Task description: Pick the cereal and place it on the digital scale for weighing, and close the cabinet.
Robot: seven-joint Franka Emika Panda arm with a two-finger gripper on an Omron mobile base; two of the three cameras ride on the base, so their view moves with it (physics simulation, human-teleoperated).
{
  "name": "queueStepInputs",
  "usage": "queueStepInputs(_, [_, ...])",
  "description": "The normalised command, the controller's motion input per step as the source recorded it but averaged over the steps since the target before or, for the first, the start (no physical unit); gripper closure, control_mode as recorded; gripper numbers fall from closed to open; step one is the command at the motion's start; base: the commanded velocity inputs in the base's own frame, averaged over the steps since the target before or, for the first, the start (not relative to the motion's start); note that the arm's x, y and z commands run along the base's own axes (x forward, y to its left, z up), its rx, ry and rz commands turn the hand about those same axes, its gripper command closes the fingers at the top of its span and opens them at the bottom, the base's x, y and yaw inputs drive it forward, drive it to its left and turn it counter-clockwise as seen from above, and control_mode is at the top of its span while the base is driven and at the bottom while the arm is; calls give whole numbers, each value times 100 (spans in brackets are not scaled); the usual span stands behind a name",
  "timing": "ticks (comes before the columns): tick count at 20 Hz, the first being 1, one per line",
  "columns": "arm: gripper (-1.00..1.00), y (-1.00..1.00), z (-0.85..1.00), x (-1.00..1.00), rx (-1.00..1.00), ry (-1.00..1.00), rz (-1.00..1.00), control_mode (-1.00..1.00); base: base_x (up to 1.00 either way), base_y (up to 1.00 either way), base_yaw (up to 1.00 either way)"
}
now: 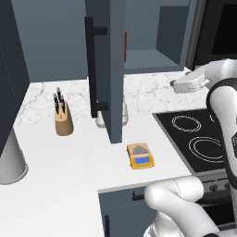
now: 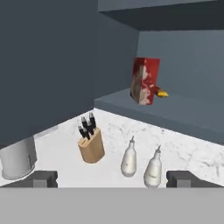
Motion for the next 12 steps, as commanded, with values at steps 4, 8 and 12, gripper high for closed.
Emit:
queueStepInputs(4, [-100,14,53,6,9,-30,19,-100,0,0,0])
queueStepInputs(8, [-100,17,44,14,11,-22,16,-100,0,0,0])
queueStepInputs(12, [-100,9,29,9,11,-15,10,-100,0,0,0])
